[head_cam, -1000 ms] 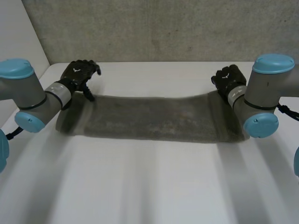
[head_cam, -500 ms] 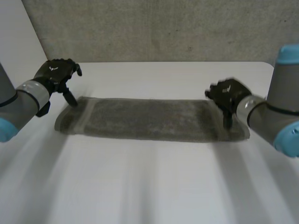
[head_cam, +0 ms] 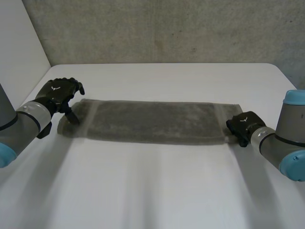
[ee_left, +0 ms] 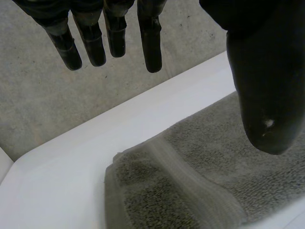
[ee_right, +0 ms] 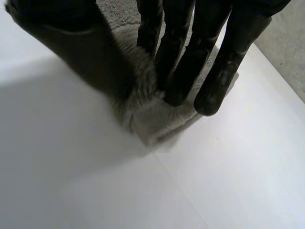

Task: Fold the towel.

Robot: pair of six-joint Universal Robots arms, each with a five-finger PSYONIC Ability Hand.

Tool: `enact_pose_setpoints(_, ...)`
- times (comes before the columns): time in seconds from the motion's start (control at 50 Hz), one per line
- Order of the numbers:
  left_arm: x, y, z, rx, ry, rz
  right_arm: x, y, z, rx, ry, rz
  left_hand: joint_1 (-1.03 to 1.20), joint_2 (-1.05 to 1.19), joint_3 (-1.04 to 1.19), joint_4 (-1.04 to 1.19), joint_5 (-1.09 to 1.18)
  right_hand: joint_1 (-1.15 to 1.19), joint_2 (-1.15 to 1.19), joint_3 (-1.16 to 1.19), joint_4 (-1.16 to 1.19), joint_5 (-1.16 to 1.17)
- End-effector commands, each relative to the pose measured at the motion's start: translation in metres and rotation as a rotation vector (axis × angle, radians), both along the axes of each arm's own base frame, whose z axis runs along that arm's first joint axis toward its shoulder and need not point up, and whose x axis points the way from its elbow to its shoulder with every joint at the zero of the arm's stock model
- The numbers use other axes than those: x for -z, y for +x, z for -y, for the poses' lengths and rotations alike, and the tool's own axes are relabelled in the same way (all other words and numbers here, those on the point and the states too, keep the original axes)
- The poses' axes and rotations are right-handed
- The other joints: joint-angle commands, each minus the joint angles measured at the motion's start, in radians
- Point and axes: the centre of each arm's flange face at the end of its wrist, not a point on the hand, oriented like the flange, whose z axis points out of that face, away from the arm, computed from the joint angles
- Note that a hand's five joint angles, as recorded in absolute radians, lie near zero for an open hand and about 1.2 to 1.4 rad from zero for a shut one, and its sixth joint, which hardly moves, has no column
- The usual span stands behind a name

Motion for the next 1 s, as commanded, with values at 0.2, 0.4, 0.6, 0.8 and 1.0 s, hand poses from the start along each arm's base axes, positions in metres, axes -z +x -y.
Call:
enact_pose_setpoints(0.2,-0.006,0.0,-0.001,-0.002,-0.009,-0.004,-0.05,-0.067,0.052,0.078,-0.165,-0.254,-0.061,-0.056,-0.06,-0.062,-0.037,0.237,0.116,0.128,0.117,0.109)
enact_pose_setpoints(0.4,-0.023,0.0,0.001,-0.005,-0.06,-0.017,-0.122,0.036,0.043,-0.059,-0.417,-0.217,-0.061,-0.056,-0.06,-0.062,-0.037,0.237,0.116,0.128,0.117,0.109)
enact_pose_setpoints(0.6,-0.025,-0.004,-0.002,0.0,-0.066,-0.02,-0.082,0.252,-0.119,-0.572,-0.453,-0.003,-0.061,-0.056,-0.06,-0.062,-0.037,0.237,0.116,0.128,0.117,0.109)
enact_pose_setpoints(0.8,-0.016,-0.006,-0.005,0.007,-0.037,-0.016,-0.028,0.265,-0.136,-0.579,-0.305,-0.04,-0.061,-0.056,-0.06,-0.062,-0.037,-0.984,-1.106,-1.093,-1.105,-1.113)
enact_pose_setpoints(1.0,-0.015,-0.029,-0.011,0.077,-0.058,-0.022,-0.079,0.182,-0.07,-0.264,-0.092,0.154,-0.047,-0.042,-0.046,-0.047,-0.022,-0.984,-1.106,-1.093,-1.105,-1.113)
